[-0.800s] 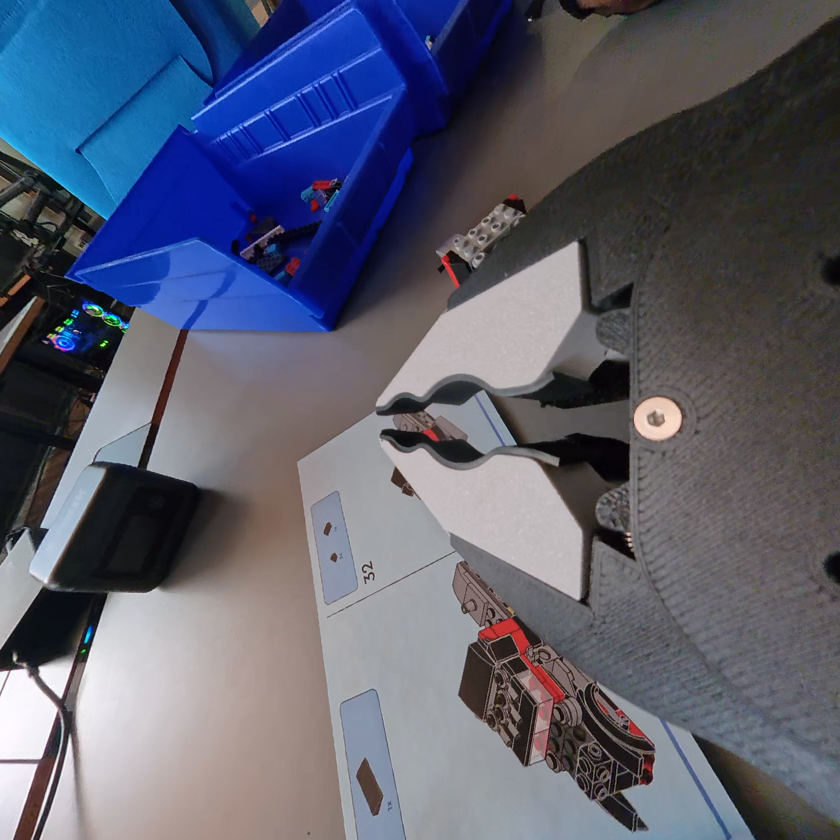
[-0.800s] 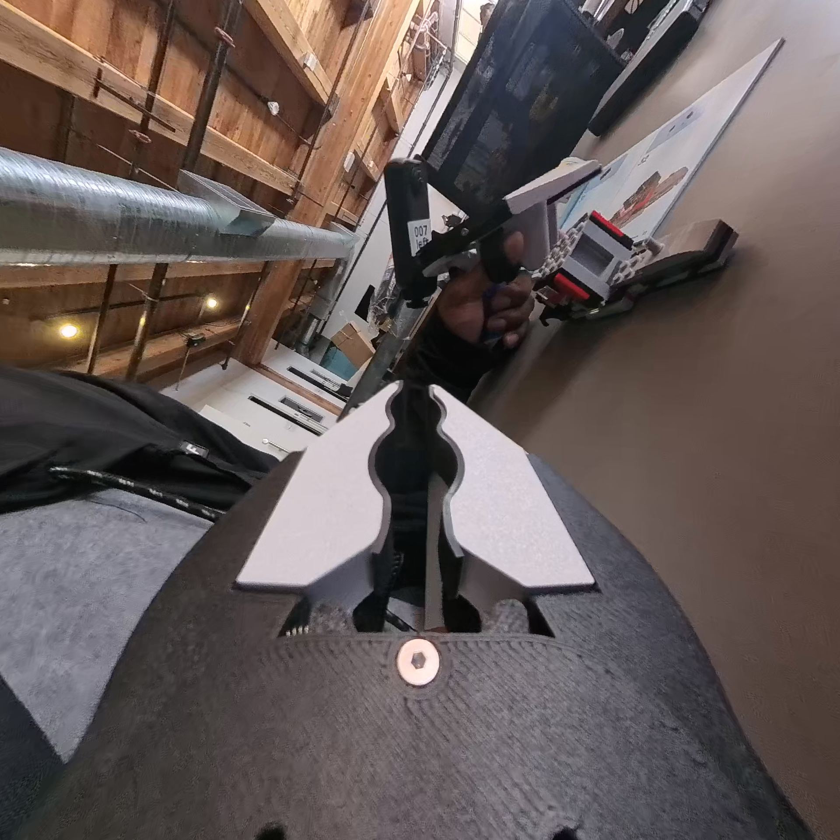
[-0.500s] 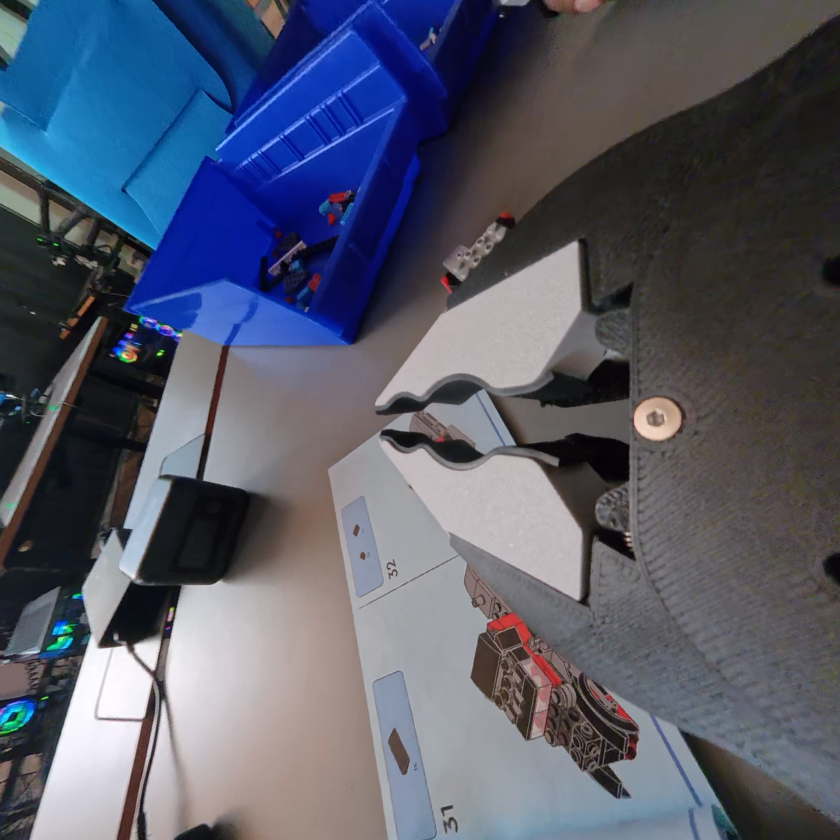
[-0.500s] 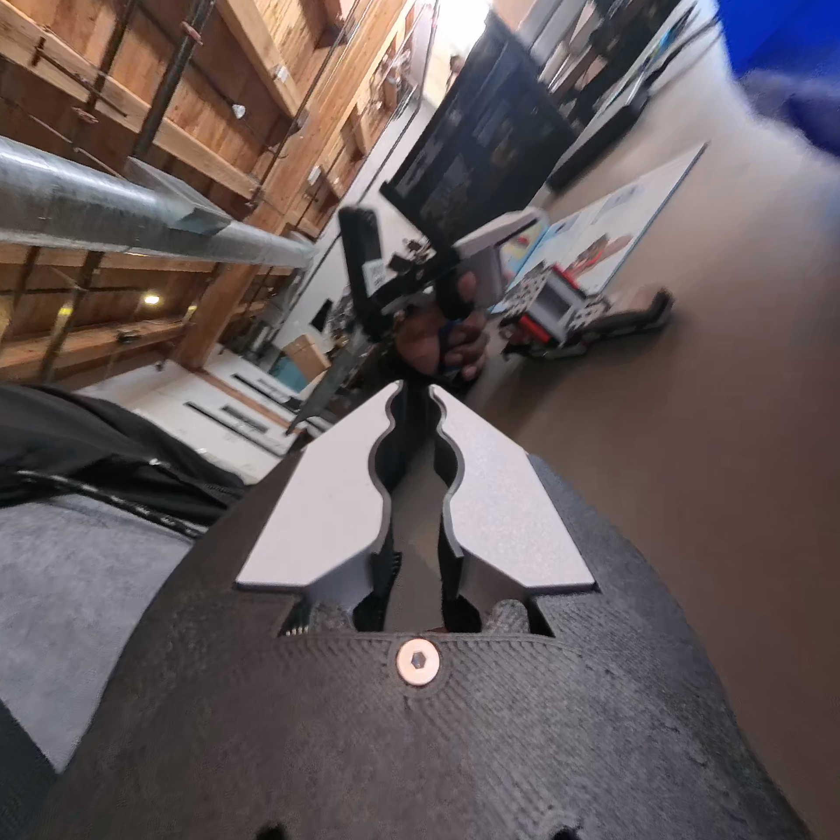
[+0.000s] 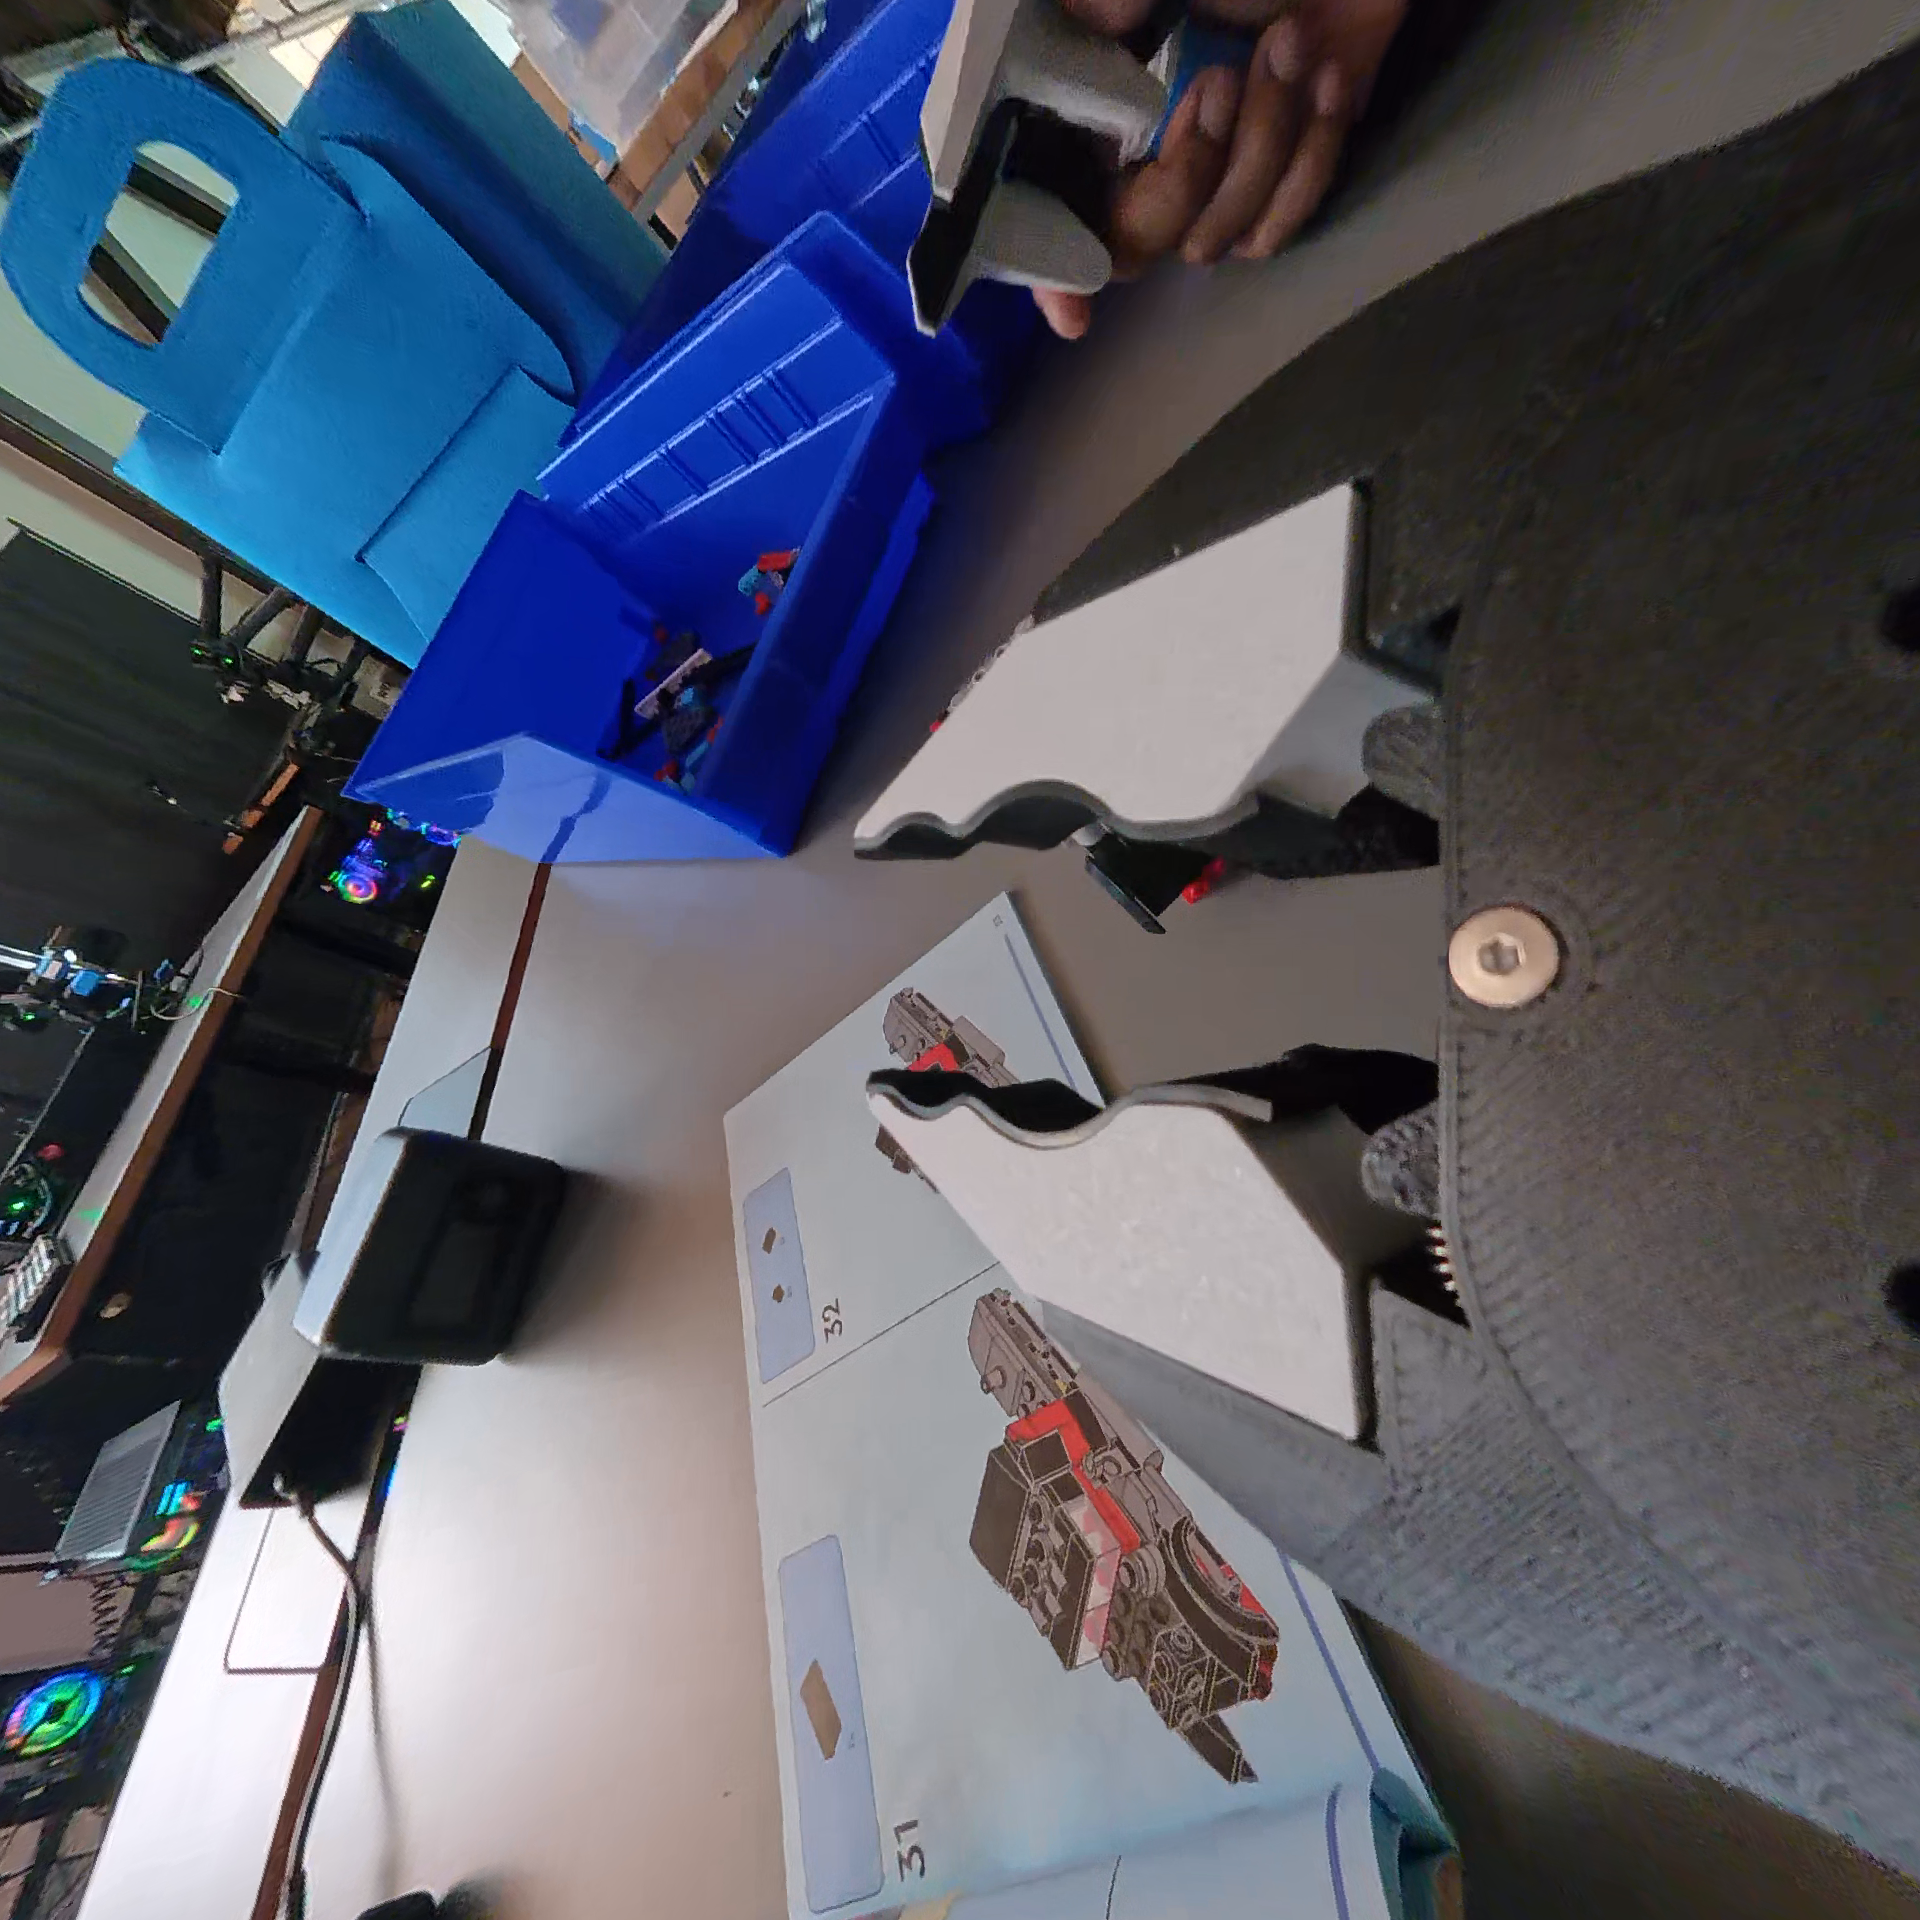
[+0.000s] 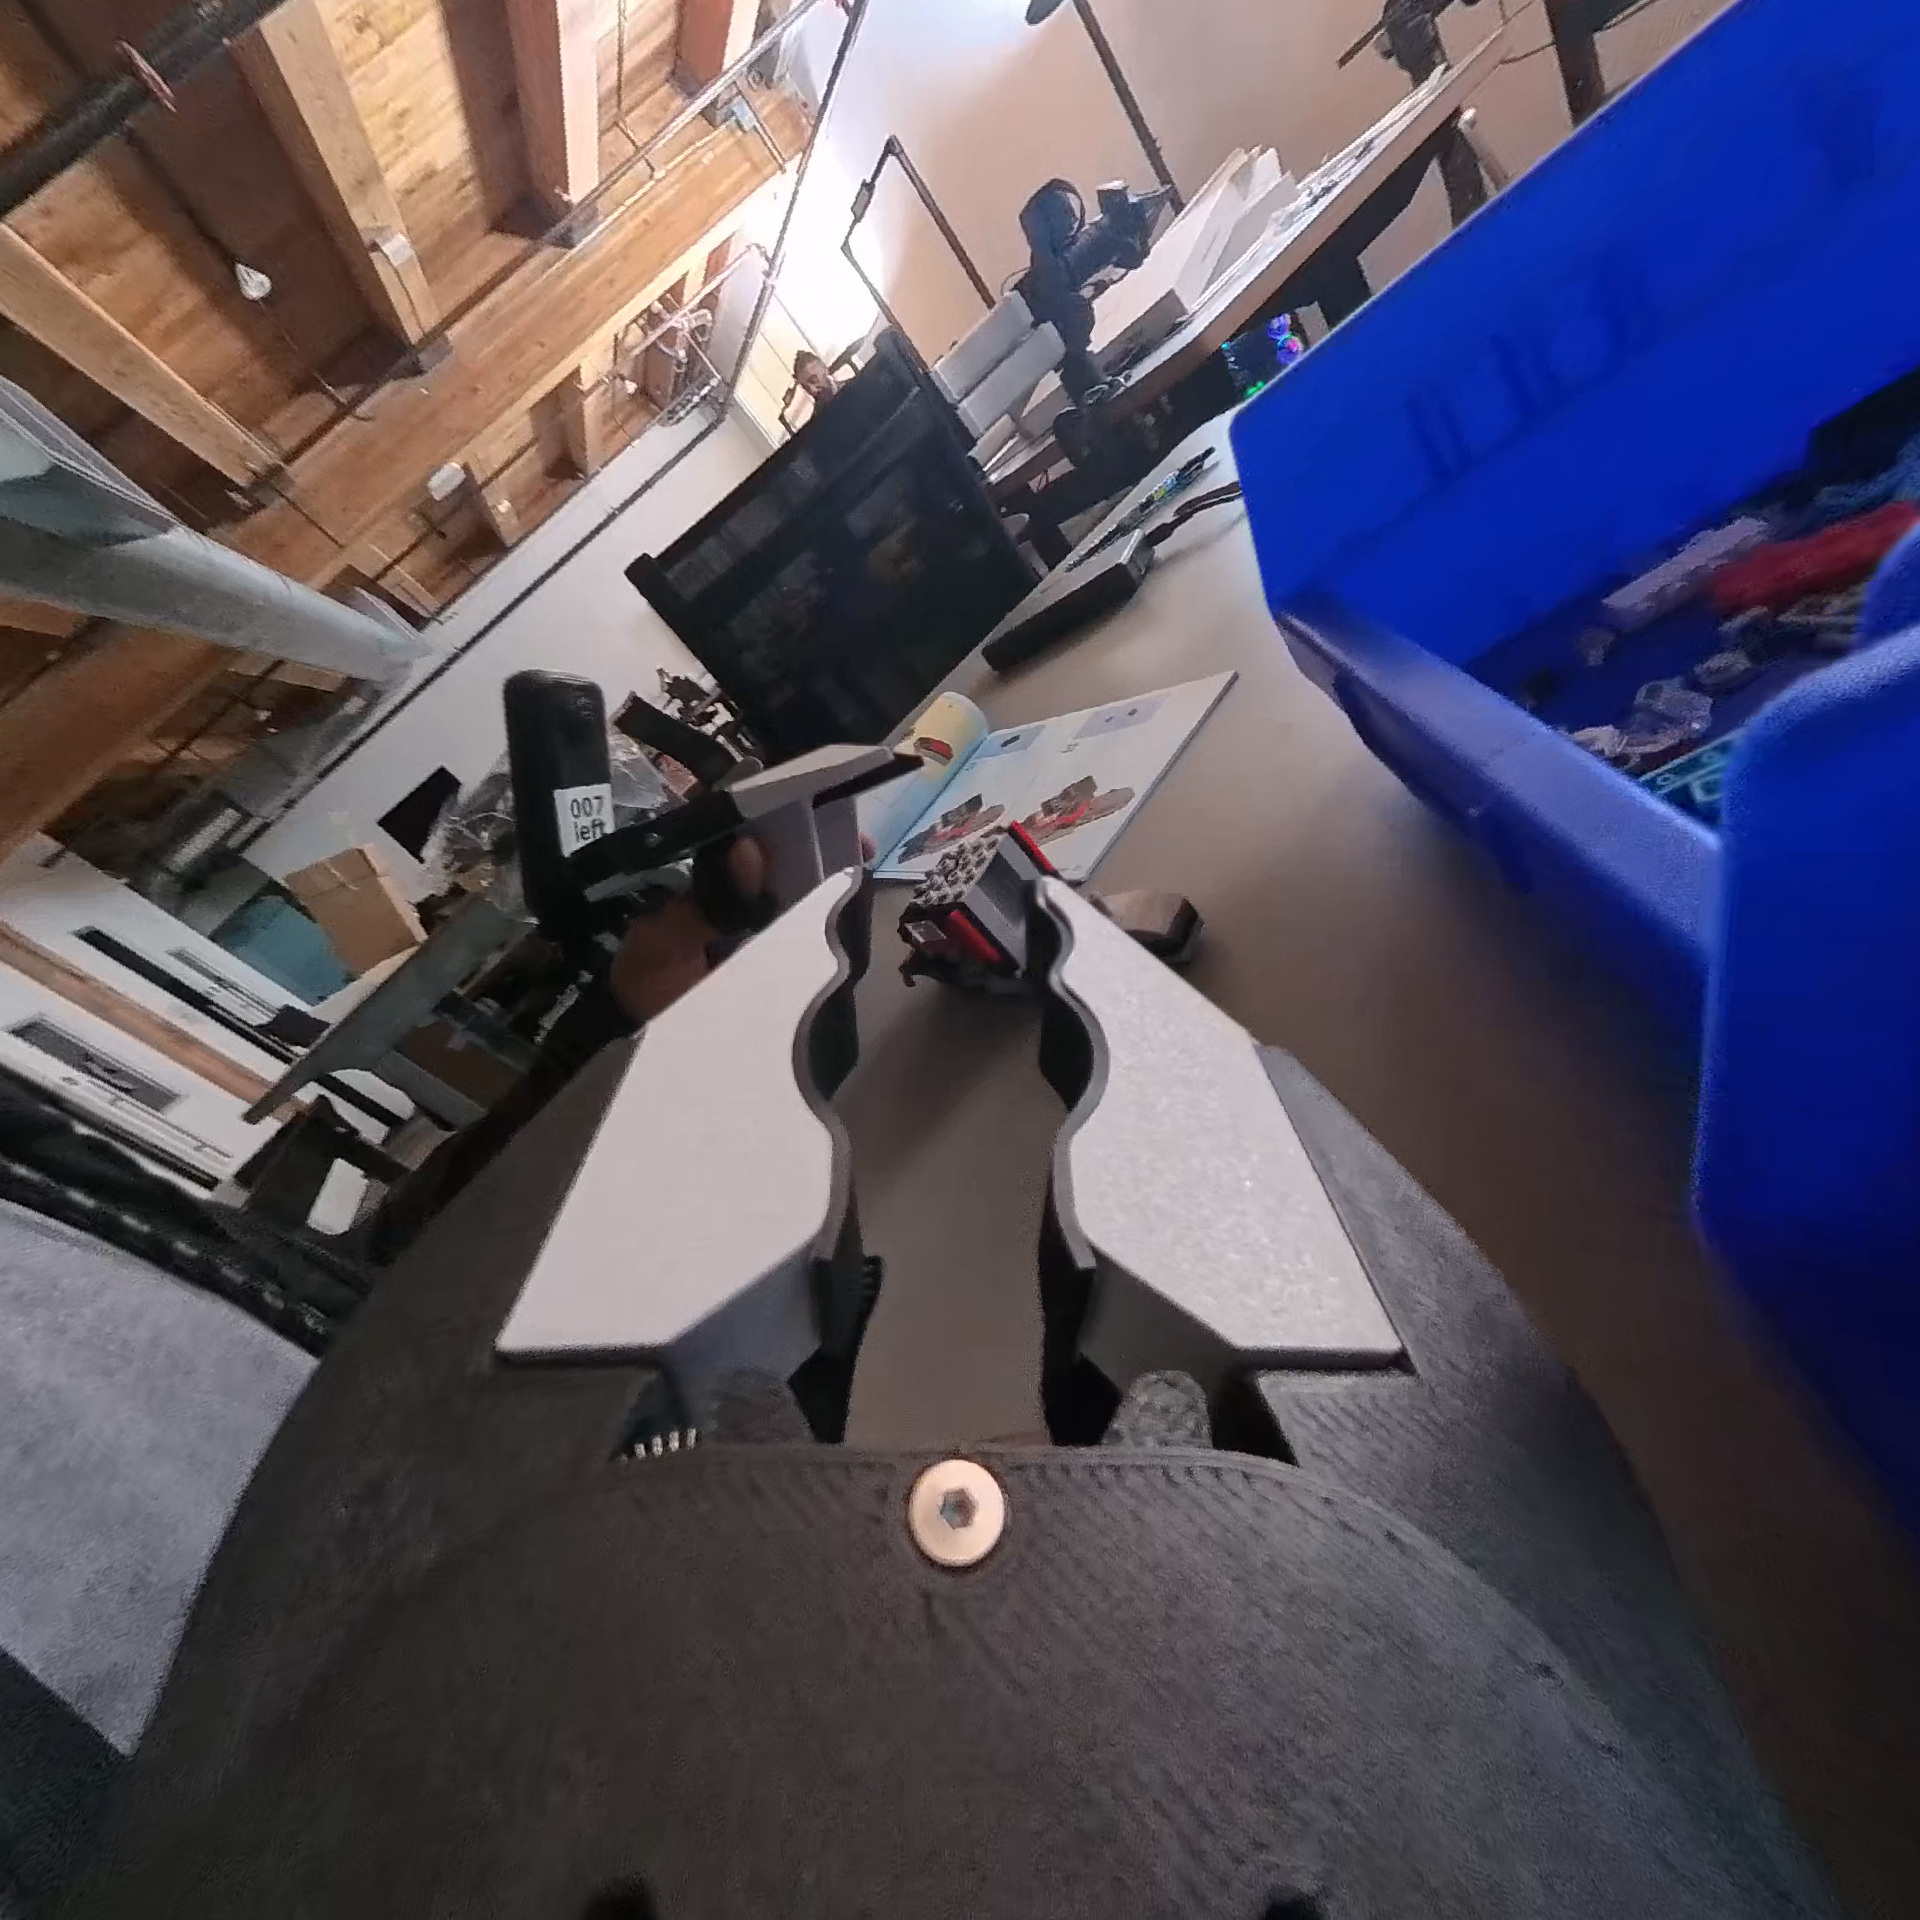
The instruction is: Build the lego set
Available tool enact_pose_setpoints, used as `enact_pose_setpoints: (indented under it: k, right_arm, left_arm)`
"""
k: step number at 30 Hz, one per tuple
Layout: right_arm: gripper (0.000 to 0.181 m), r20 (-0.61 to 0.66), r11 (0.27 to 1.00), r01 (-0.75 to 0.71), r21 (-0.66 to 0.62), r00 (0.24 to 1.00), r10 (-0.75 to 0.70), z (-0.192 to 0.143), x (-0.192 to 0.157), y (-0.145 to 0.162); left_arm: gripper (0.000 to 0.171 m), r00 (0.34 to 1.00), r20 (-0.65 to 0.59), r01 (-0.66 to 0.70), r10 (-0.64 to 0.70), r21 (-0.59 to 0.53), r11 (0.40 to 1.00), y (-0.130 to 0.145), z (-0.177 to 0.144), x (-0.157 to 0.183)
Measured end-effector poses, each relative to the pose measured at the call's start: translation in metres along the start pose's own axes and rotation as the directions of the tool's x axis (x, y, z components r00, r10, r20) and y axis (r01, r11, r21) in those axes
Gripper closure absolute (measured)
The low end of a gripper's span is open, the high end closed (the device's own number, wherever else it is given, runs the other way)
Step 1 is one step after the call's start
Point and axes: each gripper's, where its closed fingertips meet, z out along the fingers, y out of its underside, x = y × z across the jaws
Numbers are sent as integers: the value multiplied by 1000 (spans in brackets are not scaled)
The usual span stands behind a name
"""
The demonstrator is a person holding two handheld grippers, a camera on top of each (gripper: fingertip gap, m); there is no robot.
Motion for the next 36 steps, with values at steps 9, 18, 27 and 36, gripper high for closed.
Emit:
enact_pose_setpoints:
  k: [9, 18, 27, 36]
  right_arm:
    - [140, -79, 1000, 24, -6, 997, -25, 5, 11, 0]
    - [135, -105, 999, -7, -39, 994, 3, 7, 16, 6]
    - [136, -95, 998, -27, -49, 995, 23, 6, 15, 8]
    - [136, -87, 998, -43, -52, 995, 38, 4, 14, 9]
  left_arm:
    - [130, 999, -16, 45, -46, -64, 997, 7, 8, -3]
    - [131, 999, -14, 34, -35, -106, 994, 11, 17, -4]
    - [132, 999, -9, 40, -42, -125, 991, 12, 21, -6]
    - [133, 999, -15, 48, -50, -126, 991, 12, 21, -5]
